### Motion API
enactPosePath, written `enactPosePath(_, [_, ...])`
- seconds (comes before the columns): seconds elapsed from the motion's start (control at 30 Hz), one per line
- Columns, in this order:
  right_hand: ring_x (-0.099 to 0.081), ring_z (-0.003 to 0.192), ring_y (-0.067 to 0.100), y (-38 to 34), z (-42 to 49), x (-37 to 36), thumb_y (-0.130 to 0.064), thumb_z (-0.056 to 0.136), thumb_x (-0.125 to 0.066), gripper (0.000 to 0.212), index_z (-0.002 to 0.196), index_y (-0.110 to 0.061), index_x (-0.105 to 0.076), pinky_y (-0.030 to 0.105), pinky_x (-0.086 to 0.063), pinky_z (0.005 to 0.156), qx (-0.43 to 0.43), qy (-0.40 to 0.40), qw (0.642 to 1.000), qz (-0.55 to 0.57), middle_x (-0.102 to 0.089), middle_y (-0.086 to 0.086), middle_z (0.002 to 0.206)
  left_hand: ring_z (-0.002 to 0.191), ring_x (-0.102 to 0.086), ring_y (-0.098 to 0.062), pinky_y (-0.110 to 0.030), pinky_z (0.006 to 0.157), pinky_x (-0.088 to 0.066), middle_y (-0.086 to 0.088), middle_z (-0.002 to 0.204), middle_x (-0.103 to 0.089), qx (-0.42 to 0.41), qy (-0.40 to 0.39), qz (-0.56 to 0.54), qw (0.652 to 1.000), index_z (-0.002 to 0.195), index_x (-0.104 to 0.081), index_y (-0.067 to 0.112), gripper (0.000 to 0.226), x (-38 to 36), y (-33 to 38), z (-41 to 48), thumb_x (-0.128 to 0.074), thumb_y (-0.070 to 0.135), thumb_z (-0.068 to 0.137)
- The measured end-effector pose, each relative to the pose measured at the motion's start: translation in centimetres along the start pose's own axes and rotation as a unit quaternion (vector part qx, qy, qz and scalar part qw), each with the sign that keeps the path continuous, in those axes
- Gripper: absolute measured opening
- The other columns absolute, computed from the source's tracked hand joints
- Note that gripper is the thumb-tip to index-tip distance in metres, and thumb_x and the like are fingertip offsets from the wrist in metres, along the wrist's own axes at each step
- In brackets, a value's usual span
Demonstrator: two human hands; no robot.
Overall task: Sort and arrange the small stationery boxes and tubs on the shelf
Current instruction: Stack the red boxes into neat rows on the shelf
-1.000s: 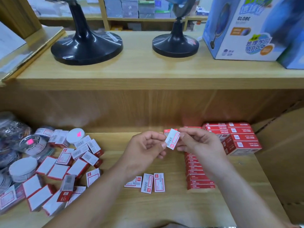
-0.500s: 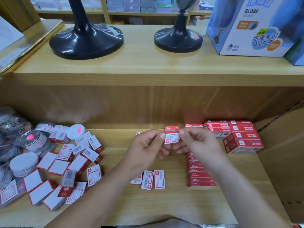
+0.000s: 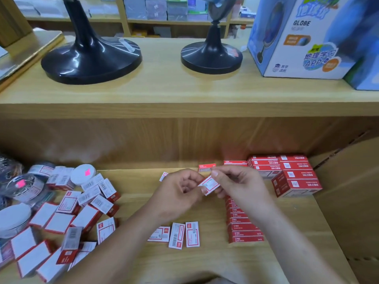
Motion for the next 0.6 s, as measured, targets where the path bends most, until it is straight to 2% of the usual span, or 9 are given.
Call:
enactPosePath(0.07, [-0.068, 0.069, 0.016, 0.5, -0.1, 0.2, -0.007, 0.080, -0.082, 0.026, 0.104, -0.012, -0.074, 0.029, -0.057, 0.061, -0.011, -0.001, 0.999, 0.042, -0.074, 0.006, 0.082, 0.076, -0.073, -0.022, -0.036, 0.069, -0.058, -0.011, 0.084, -0.076, 0.010, -0.010, -0.035, 0.999, 0.101, -0.064, 0.010, 0.009, -0.7, 0.0, -0.2, -0.070, 0.010, 0.095])
enactPosePath(0.13, [-0.070, 0.073, 0.014, 0.6, -0.3, 0.3, -0.002, 0.080, -0.080, 0.022, 0.099, -0.012, -0.075, 0.027, -0.057, 0.063, -0.001, -0.018, 0.999, 0.028, -0.077, 0.004, 0.084, 0.087, -0.076, -0.027, -0.037, 0.075, -0.060, -0.011, 0.091, -0.078, 0.020, -0.022, -0.078, 0.996, 0.105, -0.059, 0.005, 0.011, -1.3, 0.0, -0.5, -0.066, 0.010, 0.098])
enactPosePath(0.17, [-0.070, 0.073, 0.010, 0.7, -0.4, 0.3, 0.000, 0.083, -0.078, 0.018, 0.095, -0.013, -0.076, 0.024, -0.056, 0.063, 0.011, -0.031, 0.999, 0.008, -0.078, 0.002, 0.083, 0.090, -0.075, -0.028, -0.039, 0.078, -0.060, -0.010, 0.093, -0.078, 0.014, -0.023, -0.073, 0.997, 0.105, -0.060, 0.009, 0.010, -1.4, 0.0, -0.5, -0.067, 0.011, 0.098])
enactPosePath(0.27, [-0.063, 0.065, -0.002, 0.5, -0.4, 0.6, 0.002, 0.088, -0.071, 0.022, 0.097, -0.018, -0.078, 0.013, -0.047, 0.063, 0.063, -0.029, 0.992, -0.102, -0.073, -0.011, 0.077, 0.088, -0.070, -0.017, -0.037, 0.076, -0.056, 0.005, 0.100, -0.076, -0.047, 0.027, 0.023, 0.998, 0.104, -0.067, 0.034, 0.028, -1.1, -0.4, 0.0, -0.079, 0.014, 0.087])
enactPosePath(0.33, [-0.059, 0.066, -0.003, 0.0, -0.3, 0.6, -0.002, 0.089, -0.072, 0.022, 0.102, -0.018, -0.079, 0.010, -0.043, 0.066, 0.106, -0.027, 0.974, -0.201, -0.062, -0.013, 0.081, 0.080, -0.063, -0.007, -0.025, 0.068, -0.050, 0.015, 0.103, -0.071, -0.101, 0.066, 0.075, 0.990, 0.111, -0.068, 0.039, 0.042, -1.0, 0.1, 0.1, -0.080, 0.010, 0.083])
enactPosePath(0.37, [-0.060, 0.069, -0.002, -0.1, -0.2, 0.6, -0.003, 0.089, -0.072, 0.021, 0.102, -0.018, -0.079, 0.011, -0.044, 0.068, 0.118, -0.030, 0.965, -0.233, -0.061, -0.011, 0.085, 0.079, -0.061, -0.004, -0.020, 0.068, -0.047, 0.017, 0.101, -0.070, -0.132, 0.074, 0.112, 0.982, 0.113, -0.070, 0.036, 0.041, -1.1, 0.5, 0.1, -0.079, 0.009, 0.083])
enactPosePath(0.43, [-0.064, 0.071, 0.002, 0.0, 0.0, 0.9, -0.004, 0.088, -0.074, 0.020, 0.101, -0.019, -0.078, 0.019, -0.052, 0.073, 0.119, -0.026, 0.963, -0.241, -0.067, -0.004, 0.089, 0.085, -0.061, -0.007, -0.021, 0.075, -0.047, 0.018, 0.095, -0.070, -0.187, 0.089, 0.227, 0.952, 0.109, -0.073, 0.031, 0.029, -1.1, 1.0, 0.1, -0.078, 0.015, 0.084])
enactPosePath(0.5, [-0.066, 0.073, 0.008, 0.0, 0.2, 1.6, -0.006, 0.087, -0.074, 0.020, 0.104, -0.017, -0.076, 0.029, -0.057, 0.075, 0.109, -0.003, 0.973, -0.206, -0.072, -0.003, 0.087, 0.087, -0.058, -0.005, -0.026, 0.079, -0.048, 0.022, 0.087, -0.068, -0.190, 0.108, 0.318, 0.923, 0.100, -0.074, 0.032, 0.020, -0.7, 0.5, 0.4, -0.077, 0.022, 0.083])
enactPosePath(0.6, [-0.068, 0.078, 0.004, -0.2, -0.2, 2.8, -0.013, 0.089, -0.074, 0.013, 0.100, -0.019, -0.077, 0.019, -0.055, 0.076, 0.114, 0.032, 0.977, -0.180, -0.075, -0.007, 0.085, 0.078, -0.053, -0.003, -0.030, 0.073, -0.048, 0.026, 0.071, -0.061, -0.146, 0.139, 0.329, 0.923, 0.094, -0.076, 0.032, 0.019, -0.1, -1.4, 1.5, -0.079, 0.019, 0.081])
Point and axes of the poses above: each hand's wrist, its own z-axis towards the middle knuckle, its own x-axis out of the back of the hand, y = z × x, the point moved 6 cm from there along z, towards the middle knuckle
